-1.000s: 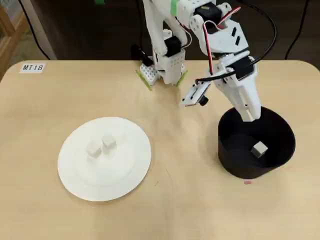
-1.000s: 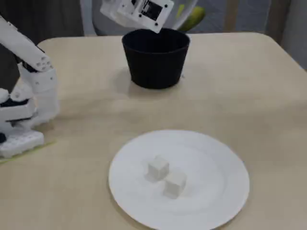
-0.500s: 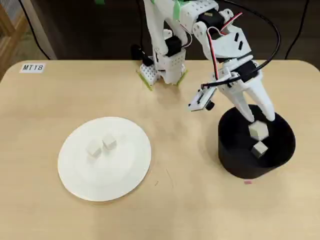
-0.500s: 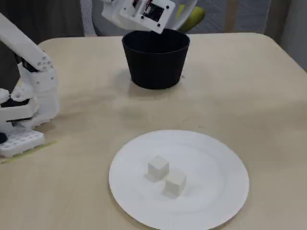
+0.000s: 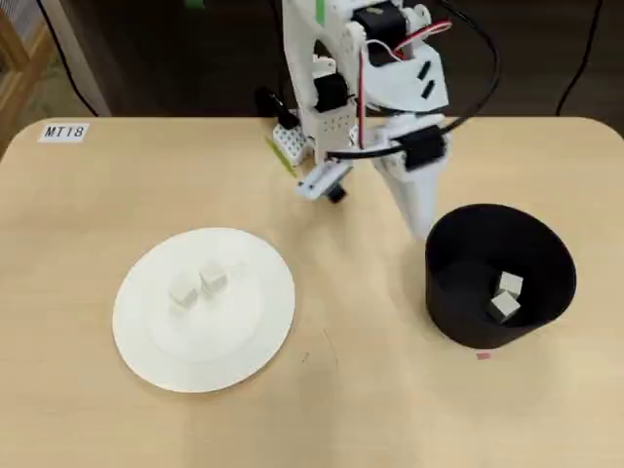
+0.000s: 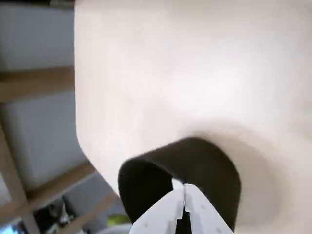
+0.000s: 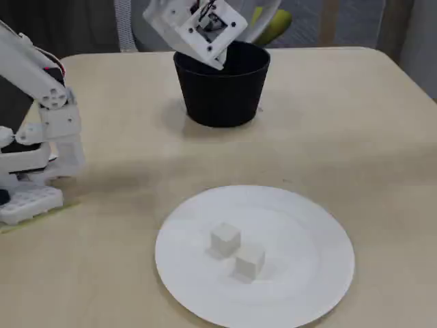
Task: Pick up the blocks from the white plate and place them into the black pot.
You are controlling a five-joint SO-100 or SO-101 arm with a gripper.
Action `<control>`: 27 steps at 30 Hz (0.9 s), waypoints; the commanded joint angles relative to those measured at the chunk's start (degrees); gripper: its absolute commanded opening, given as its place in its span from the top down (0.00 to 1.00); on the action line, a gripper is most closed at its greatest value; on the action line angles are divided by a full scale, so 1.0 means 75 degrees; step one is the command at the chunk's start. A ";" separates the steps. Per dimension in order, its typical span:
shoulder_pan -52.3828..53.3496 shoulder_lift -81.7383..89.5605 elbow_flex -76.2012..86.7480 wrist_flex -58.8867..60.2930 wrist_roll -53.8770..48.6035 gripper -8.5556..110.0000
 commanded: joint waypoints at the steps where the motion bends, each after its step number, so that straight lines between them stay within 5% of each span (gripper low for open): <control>1: 0.1699 0.0246 -0.0762 0.1160 0.0094 0.95; 7: 0.3961 -0.0668 -0.0820 0.1793 0.0773 0.95; 20: 0.5438 -0.4957 -0.3961 0.2473 0.0961 0.95; 27: 0.5777 -0.6211 -0.4816 0.2918 0.0926 0.75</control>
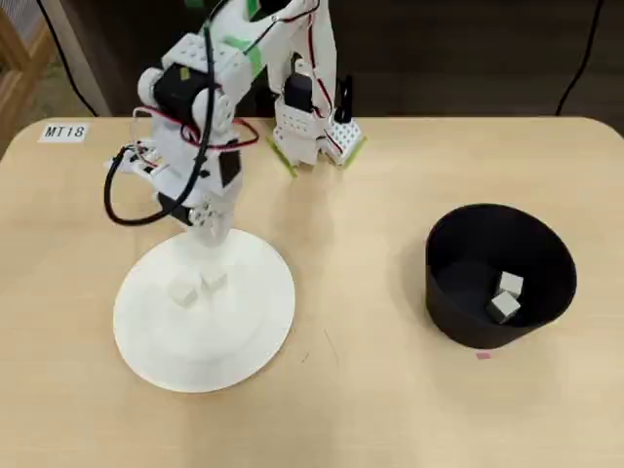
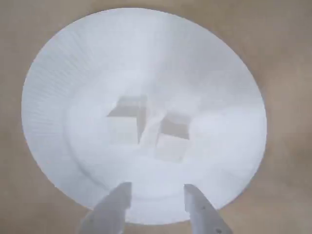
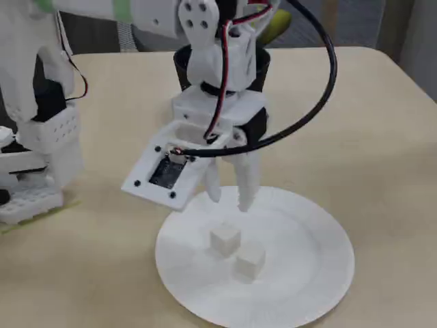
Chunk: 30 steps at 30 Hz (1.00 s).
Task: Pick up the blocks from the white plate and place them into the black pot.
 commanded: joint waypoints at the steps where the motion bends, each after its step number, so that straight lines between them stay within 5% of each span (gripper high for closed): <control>1: 0.0152 -0.0352 -0.0609 0.0176 -0.0059 0.75; 11: 0.0492 -0.2109 -0.2508 0.0574 -0.0621 0.70; 30: 0.0492 -0.3047 -0.2848 0.0340 -0.0762 0.69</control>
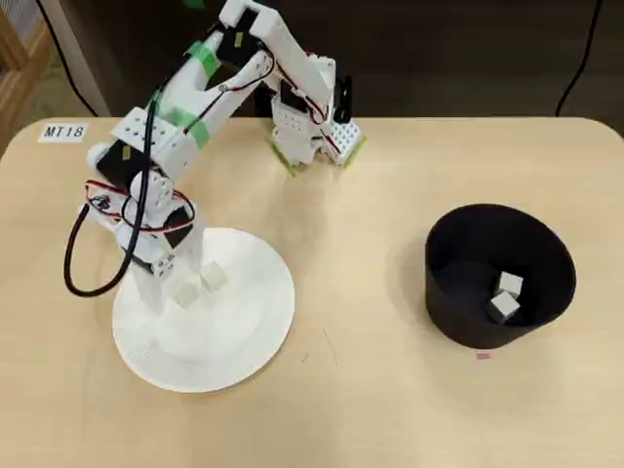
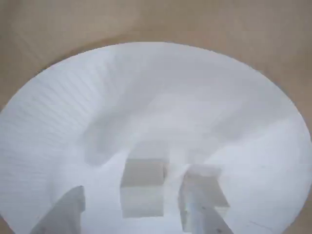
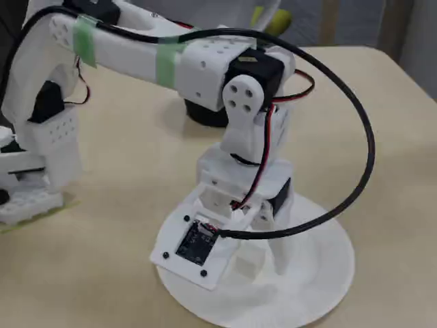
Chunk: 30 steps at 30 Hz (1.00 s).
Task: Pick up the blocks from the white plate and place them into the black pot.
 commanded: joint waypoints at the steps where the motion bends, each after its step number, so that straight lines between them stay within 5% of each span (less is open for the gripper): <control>1: -0.0094 0.0012 -0.0375 -0.0211 0.0023 0.70; 10: -0.0176 -0.0715 -0.1125 -0.0434 0.0305 0.95; 23: -0.0680 0.1184 -0.1078 -0.1641 -0.0199 0.95; 30: -0.2227 0.4594 0.2437 -0.3281 0.0680 0.95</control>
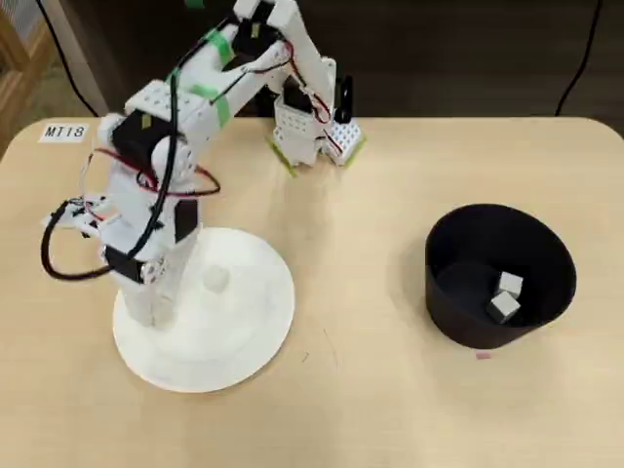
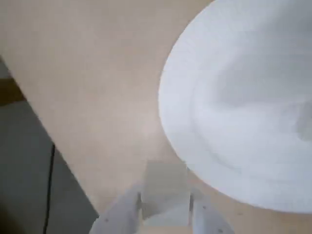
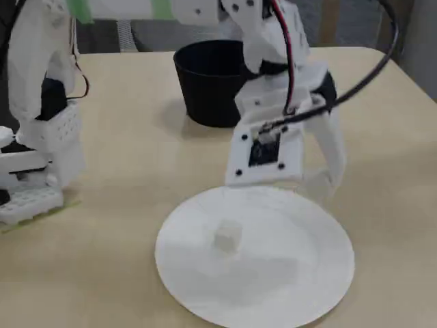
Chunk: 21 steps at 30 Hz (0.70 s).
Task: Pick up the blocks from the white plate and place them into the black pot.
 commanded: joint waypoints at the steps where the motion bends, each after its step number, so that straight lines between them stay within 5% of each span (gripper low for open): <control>1: -0.0973 0.2414 0.2109 -0.0867 0.0539 0.95; 12: -0.6434 0.5168 0.4547 -0.2988 0.0398 0.95; 21: -0.8039 0.5133 0.5941 -0.5016 -0.1172 0.95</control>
